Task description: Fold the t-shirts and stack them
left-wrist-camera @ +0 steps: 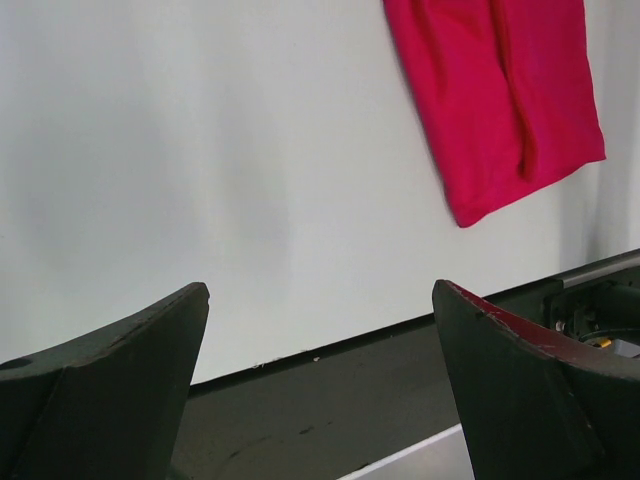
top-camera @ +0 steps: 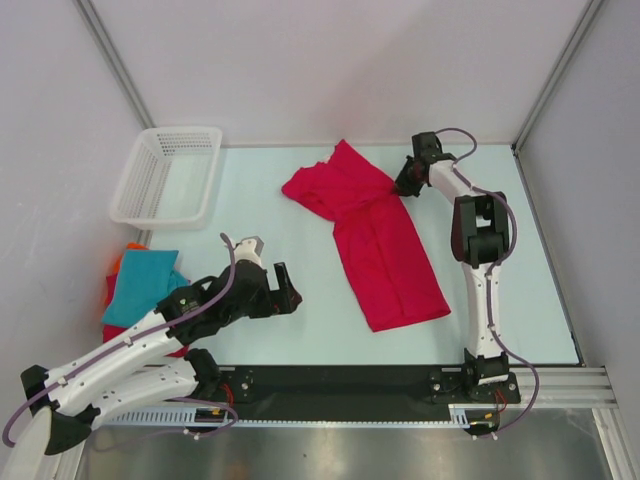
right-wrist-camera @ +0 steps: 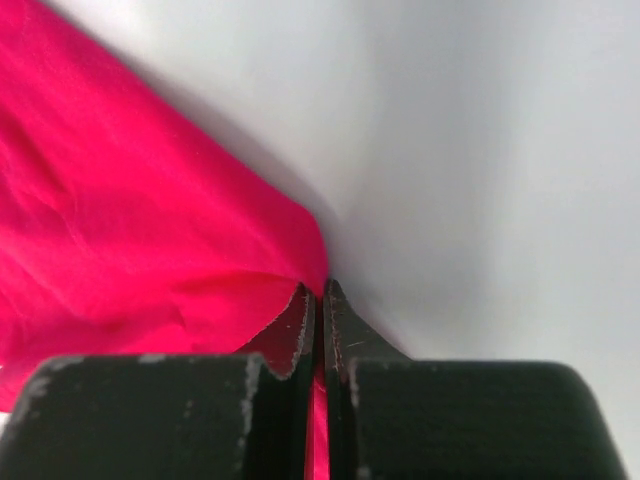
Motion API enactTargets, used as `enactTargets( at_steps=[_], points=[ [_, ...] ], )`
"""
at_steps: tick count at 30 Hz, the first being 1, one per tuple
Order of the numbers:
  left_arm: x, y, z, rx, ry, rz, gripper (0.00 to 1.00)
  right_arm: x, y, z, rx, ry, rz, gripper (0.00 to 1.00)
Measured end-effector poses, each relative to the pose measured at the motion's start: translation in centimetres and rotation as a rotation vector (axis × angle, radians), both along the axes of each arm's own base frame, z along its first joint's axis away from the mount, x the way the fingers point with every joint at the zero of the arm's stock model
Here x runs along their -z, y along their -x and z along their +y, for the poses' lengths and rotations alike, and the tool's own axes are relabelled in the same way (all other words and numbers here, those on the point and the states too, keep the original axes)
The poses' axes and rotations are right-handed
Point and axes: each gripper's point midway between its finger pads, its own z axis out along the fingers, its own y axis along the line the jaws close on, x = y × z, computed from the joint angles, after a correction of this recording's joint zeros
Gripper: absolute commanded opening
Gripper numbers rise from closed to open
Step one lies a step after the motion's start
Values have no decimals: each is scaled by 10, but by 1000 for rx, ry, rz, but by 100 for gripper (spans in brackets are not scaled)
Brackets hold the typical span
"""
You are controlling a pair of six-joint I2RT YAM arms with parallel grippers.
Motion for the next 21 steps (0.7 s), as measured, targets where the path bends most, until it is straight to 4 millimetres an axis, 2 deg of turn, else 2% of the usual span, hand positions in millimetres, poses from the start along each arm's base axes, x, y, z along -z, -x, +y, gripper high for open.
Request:
enactTargets(
  at_steps=[1, 3, 5, 6, 12, 15, 18, 21],
  points=[
    [0, 0, 0, 3, 0, 1, 100, 0, -2, -7, 18, 9, 0, 2],
    [0, 0, 0, 5, 1, 3, 100, 0, -4, -18, 45, 27, 0, 19],
    [1, 0, 0, 7, -1, 4, 99, 0, -5, -18, 51, 36, -1, 40],
    [2, 0, 0, 10, 0, 3, 100, -2, -5, -16, 50, 37, -5, 43],
    [9, 0, -13, 54, 42, -2, 100, -9, -1, -17, 43, 93, -2, 51],
    [34, 4, -32, 124, 85, 38, 100, -16, 8, -28, 57, 146, 19, 52],
    [71, 16, -57, 217, 125, 137, 99, -44, 12, -42, 76, 193, -10, 53],
    [112, 30, -76, 291, 126, 257, 100, -91, 18, -52, 93, 219, -81, 54]
  ],
)
